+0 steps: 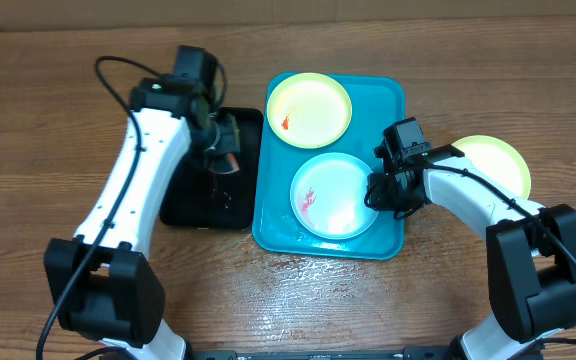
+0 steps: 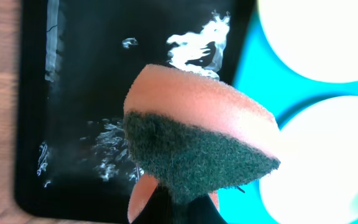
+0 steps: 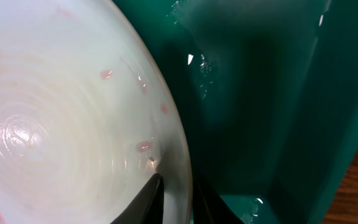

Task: Clean dirty plates on tray and stack at the side
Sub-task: 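Grasp the sponge with the left gripper and move it onto the white plate, then scrub the white plate with the sponge while the right gripper holds its rim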

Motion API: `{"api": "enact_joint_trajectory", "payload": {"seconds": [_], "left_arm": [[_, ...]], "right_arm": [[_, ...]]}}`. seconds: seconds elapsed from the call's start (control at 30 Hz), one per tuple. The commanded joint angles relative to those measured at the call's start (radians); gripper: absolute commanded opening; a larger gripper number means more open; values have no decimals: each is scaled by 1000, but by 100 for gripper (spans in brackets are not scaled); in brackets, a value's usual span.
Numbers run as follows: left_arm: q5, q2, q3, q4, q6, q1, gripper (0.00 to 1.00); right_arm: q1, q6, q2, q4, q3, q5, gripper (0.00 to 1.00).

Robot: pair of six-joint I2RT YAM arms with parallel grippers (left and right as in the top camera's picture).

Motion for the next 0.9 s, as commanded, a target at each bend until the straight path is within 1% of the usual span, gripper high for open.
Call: {"api": "enact_joint_trajectory", "payload": {"seconds": [0.0, 0.1, 0.2, 0.37, 0.57, 0.63, 0.67, 0.87], "left_arm": [[42, 10, 5, 46, -18, -74, 4], [49, 31, 5, 101, -51, -138, 4], [117, 76, 5, 166, -72, -218, 4], [142, 193, 5, 209, -134, -313, 4], [200, 326, 5, 192, -210, -325, 4], [181, 354, 5, 148, -260, -318, 4], [162, 367, 5, 128, -270, -316, 4], [54, 380, 11, 83, -273, -310, 4]], "right_arm": [[0, 14, 5, 0, -8, 46, 18], [0, 14, 5, 0, -8, 46, 19], [0, 14, 5, 0, -8, 46, 19], [0, 14, 5, -9, -8, 46, 20], [0, 14, 5, -15, -8, 46, 20], [0, 14, 5, -15, -8, 46, 21], [0, 14, 5, -16, -8, 46, 23], [0, 14, 5, -18, -7, 45, 24]]}}
